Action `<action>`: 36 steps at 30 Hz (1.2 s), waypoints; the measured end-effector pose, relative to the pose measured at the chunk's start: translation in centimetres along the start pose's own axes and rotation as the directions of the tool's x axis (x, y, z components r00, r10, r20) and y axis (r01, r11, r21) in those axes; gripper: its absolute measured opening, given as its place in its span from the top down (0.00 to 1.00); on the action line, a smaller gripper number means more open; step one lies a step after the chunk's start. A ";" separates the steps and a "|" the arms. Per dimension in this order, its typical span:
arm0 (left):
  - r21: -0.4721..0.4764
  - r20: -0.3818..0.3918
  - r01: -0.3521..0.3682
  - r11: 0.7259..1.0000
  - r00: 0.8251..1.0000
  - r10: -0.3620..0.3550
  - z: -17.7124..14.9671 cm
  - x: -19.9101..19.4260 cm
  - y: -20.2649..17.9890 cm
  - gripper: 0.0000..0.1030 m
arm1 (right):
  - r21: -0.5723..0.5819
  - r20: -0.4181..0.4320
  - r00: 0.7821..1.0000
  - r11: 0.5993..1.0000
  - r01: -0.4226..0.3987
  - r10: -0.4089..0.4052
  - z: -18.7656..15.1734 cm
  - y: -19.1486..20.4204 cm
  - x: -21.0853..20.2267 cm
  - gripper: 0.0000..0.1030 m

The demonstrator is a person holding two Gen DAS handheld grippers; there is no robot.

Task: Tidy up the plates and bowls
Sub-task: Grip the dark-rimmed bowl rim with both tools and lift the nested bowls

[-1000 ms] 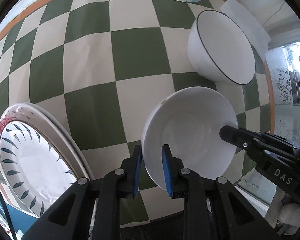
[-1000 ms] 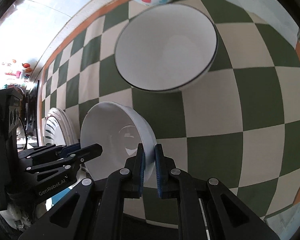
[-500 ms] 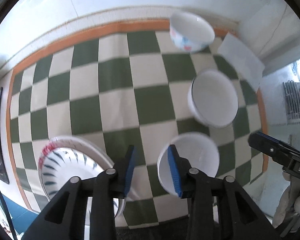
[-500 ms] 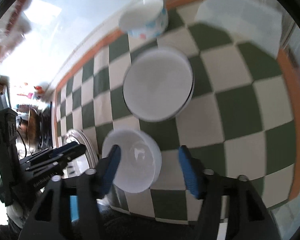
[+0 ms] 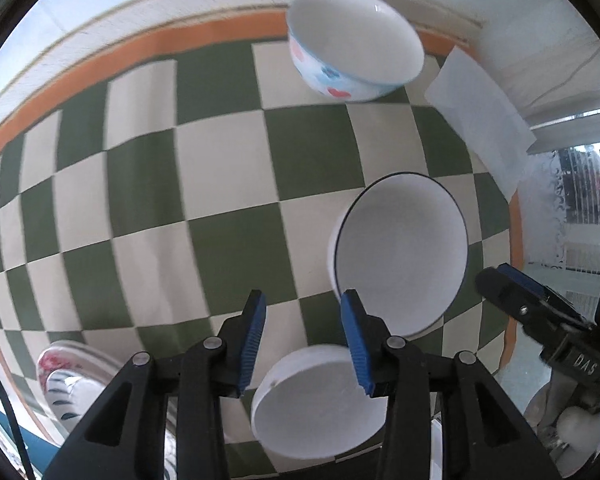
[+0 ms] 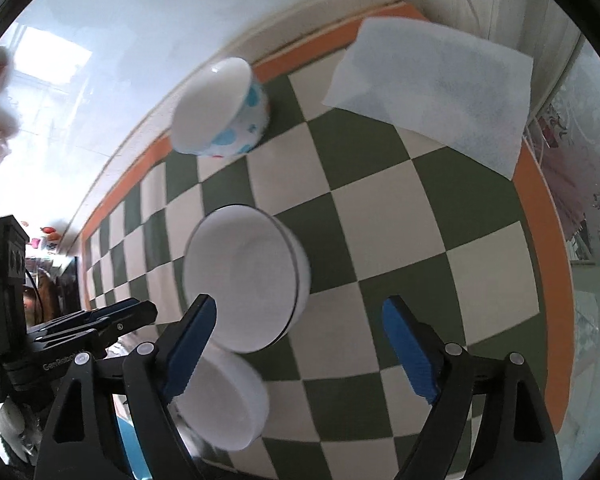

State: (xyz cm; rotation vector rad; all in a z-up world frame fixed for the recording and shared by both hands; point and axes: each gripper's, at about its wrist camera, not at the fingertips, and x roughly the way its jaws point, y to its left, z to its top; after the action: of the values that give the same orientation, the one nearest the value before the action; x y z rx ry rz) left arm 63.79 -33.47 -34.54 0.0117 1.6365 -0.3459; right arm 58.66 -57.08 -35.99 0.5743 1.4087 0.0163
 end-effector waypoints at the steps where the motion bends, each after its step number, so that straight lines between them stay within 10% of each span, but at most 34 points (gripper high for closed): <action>1: 0.000 -0.009 0.000 1.000 1.000 0.000 0.2 0.4 -0.1 0.65 | 0.003 -0.015 1.000 1.000 0.003 -0.003 0.2 -0.2 0.7 0.15; 8: 0.006 -0.040 0.011 1.000 0.999 -0.011 1.7 2.6 -1.1 0.65 | 0.011 -0.055 0.998 1.000 0.014 -0.013 0.7 -0.7 3.7 0.17; 15: 0.043 0.004 0.020 0.999 1.000 -0.020 2.5 2.9 -2.1 0.68 | 0.021 -0.056 0.998 1.000 0.017 -0.016 1.1 -1.1 5.6 0.60; 23: 0.049 0.012 0.032 0.998 0.999 -0.032 3.0 3.4 -2.6 0.83 | 0.010 -0.053 0.998 1.000 -0.022 0.022 1.1 -0.1 6.1 0.88; 36: 0.046 0.004 0.044 0.998 0.999 -0.044 3.2 3.5 -2.0 0.83 | -0.003 -0.073 0.997 1.000 0.009 -0.009 1.3 1.2 7.1 0.89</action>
State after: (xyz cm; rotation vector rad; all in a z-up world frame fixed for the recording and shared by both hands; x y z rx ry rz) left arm 66.09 -36.83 -37.73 0.0096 1.6251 -0.4171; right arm 61.60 -54.05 -42.02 0.5700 1.4822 0.0317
